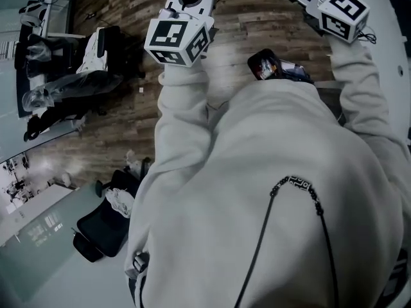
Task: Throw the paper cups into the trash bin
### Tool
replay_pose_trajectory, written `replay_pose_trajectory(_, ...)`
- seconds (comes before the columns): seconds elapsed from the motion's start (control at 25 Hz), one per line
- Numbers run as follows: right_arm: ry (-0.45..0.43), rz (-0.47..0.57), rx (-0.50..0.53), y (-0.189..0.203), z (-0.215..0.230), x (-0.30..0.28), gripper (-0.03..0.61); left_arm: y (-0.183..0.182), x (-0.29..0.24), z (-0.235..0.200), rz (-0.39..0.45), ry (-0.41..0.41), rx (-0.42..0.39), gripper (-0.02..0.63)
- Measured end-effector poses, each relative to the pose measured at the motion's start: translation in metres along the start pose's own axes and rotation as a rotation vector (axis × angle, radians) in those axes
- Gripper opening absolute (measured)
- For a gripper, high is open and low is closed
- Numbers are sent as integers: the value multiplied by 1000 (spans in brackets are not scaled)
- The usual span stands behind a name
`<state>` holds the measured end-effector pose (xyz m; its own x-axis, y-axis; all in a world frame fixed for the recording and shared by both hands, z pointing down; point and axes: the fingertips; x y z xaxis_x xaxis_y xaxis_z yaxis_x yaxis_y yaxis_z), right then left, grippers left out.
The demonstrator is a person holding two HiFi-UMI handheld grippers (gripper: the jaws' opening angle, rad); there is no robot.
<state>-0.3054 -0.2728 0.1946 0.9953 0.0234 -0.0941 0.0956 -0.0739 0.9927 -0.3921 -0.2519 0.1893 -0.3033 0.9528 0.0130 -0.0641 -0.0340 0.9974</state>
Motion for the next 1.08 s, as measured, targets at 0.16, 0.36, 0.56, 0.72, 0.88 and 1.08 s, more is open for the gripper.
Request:
replay_pose_trajectory(0.16, 4, 0, -9, 5, 0, -1, 18, 8, -3, 2, -9, 20, 12, -5)
replay_pose_trajectory(0.36, -8, -15, -12, 10, -8, -2, 18, 14, -1, 1, -11, 19, 24, -5)
replay_pose_trajectory(0.56, -11, -21, -4, 8, -7, -5, 18, 17, -3, 0, -14, 24, 31, -5)
replay_pose_trajectory(0.72, -12, -19, -5, 8, -8, -8, 18, 18, -1, -3, -16, 23, 32, -5)
replay_pose_trajectory(0.88, -16, -20, 2, 8, -8, -11, 18, 19, -1, -6, -14, 23, 26, -5)
replay_pose_trajectory(1.08, -23, -29, 5, 13, -11, -9, 18, 22, -1, 0, -17, 33, 19, -5)
Point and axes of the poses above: the fingertips, and each gripper's own axes: x backward along the fingers, z to its right, y out of its underside, and after that the axes turned 8 degrees about -y, right-handed
